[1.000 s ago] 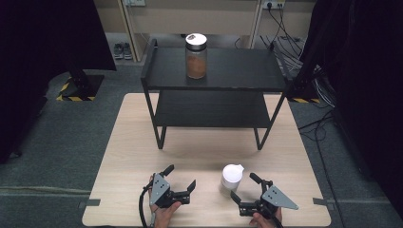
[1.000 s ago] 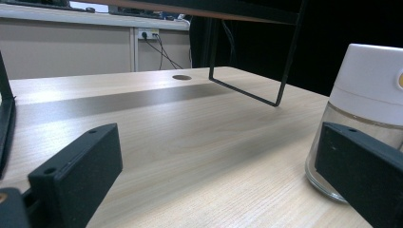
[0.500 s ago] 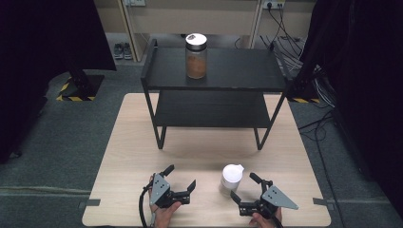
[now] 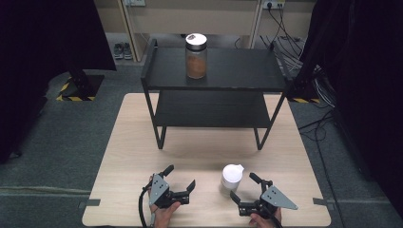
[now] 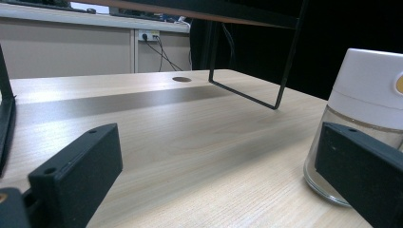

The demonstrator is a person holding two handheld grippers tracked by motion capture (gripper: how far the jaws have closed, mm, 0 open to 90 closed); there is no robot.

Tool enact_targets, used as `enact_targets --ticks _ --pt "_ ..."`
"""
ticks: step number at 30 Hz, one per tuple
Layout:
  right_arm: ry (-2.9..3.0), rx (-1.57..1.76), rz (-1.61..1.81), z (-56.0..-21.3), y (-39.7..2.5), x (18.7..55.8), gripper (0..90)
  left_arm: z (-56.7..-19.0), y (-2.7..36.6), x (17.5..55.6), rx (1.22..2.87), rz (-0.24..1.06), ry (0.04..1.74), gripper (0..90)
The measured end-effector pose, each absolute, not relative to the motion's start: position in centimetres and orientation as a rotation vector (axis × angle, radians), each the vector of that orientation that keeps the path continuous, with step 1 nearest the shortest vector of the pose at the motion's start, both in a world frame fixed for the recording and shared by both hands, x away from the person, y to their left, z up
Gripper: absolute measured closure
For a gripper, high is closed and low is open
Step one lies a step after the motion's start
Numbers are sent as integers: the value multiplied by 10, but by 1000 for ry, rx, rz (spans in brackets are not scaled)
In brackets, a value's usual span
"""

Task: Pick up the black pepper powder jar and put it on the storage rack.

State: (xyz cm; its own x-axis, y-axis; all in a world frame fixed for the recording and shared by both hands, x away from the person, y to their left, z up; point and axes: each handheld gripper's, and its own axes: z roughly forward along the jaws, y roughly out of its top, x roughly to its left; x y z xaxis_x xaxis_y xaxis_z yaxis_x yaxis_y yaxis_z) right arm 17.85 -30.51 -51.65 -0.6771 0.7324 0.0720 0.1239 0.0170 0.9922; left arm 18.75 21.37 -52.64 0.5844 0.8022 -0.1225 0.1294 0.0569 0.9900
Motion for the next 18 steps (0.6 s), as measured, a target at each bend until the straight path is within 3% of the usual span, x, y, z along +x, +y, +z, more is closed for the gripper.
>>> enact_targets --ticks 18 --pt "1849 880 1697 -513 -303 180 4 -527 214 187 1451 618 840 11"
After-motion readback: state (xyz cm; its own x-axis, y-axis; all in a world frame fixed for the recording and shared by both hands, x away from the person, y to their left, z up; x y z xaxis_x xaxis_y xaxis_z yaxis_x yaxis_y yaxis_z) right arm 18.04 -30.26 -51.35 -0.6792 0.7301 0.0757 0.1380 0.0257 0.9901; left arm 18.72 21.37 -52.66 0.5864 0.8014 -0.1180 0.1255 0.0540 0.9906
